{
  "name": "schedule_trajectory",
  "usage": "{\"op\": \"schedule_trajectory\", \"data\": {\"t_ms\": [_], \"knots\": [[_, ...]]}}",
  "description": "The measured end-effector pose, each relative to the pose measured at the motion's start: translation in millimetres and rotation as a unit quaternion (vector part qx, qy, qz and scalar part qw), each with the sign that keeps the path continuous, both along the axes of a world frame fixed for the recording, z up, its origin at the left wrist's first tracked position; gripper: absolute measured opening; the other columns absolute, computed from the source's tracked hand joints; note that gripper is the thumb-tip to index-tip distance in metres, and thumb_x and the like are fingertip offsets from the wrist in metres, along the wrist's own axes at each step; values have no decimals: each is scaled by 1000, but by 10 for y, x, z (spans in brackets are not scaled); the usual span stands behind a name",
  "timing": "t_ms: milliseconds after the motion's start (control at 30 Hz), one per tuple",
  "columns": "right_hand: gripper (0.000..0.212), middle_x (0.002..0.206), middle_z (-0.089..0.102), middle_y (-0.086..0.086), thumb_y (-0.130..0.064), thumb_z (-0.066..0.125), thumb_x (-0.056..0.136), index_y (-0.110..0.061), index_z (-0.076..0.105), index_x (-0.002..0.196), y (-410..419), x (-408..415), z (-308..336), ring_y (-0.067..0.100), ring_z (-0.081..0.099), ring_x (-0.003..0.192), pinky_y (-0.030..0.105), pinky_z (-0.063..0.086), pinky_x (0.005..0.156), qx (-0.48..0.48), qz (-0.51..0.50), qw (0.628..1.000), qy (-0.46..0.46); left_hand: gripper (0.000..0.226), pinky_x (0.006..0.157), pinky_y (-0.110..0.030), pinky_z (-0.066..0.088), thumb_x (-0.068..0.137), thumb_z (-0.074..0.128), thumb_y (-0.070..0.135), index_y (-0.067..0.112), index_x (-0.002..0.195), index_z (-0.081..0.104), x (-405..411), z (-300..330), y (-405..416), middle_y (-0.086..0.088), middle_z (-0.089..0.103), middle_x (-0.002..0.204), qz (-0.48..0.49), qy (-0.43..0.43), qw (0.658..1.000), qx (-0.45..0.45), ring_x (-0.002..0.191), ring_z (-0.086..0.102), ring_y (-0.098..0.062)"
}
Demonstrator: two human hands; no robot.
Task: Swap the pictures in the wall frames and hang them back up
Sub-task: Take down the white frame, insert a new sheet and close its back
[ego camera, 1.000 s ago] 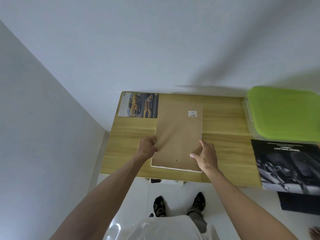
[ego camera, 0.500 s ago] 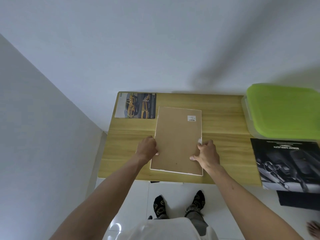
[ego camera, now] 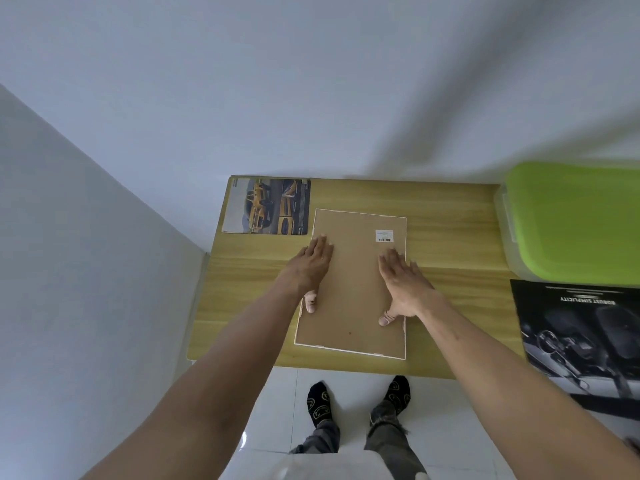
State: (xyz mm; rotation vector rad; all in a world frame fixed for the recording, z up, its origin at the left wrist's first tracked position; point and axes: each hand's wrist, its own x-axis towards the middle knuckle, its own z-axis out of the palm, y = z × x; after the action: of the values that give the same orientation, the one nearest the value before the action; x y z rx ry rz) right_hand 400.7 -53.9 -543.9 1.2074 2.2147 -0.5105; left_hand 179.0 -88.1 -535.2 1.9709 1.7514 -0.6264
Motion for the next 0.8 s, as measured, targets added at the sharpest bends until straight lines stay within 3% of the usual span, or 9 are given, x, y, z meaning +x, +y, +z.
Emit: {"op": "schedule_trajectory", "data": {"t_ms": [133,300,433,500,633,800], "knots": [[153,161,-27,14,-66,84,55,-12,-19,155,69,65,-55,27,-17,152,49,-4,123,-1,22,1000,17,125,123,-39,-1,75,80,18,-2,149,-19,-9,-1,107,-17,-29,155,-42,17,999,-19,147,-21,-30],[159,161,-26,16,-78,79,46,-13,-16,156,203,94,-80,32,-20,150,49,-12,121,26,50,998,7,129,122,-44,-2,75,80,32,-7,147,-20,19,-39,211,-26,-28,154,-85,60,994,-40,145,-22,-37],[164,153,-43,14,-77,80,47,-16,-32,150,260,87,-145,31,-36,143,50,-16,119,-22,50,998,5,102,122,-43,-3,92,61,23,-8,147,-20,29,-63,223,-28,-26,154,-83,60,994,-25,146,-21,-38],[165,151,-46,13,-76,81,47,-17,-36,148,293,59,-151,30,-38,142,51,-14,120,-36,45,998,-2,101,122,-44,-3,93,60,22,-8,147,-20,34,-57,247,-29,-26,154,-83,64,994,-24,145,-21,-39],[165,151,-46,12,-72,84,47,-18,-35,148,340,-21,-148,29,-39,142,51,-11,121,-38,34,999,-15,137,122,-45,-4,71,82,38,-9,145,-23,-5,-68,297,-28,-31,151,-88,80,992,-51,143,-25,-38],[164,153,-43,13,-68,86,48,-17,-34,149,290,-70,-128,30,-35,144,52,-8,122,-17,21,999,-25,136,121,-47,-7,72,82,34,-6,146,-25,-17,-39,264,-27,-31,153,-79,72,994,-27,143,-26,-38]]}}
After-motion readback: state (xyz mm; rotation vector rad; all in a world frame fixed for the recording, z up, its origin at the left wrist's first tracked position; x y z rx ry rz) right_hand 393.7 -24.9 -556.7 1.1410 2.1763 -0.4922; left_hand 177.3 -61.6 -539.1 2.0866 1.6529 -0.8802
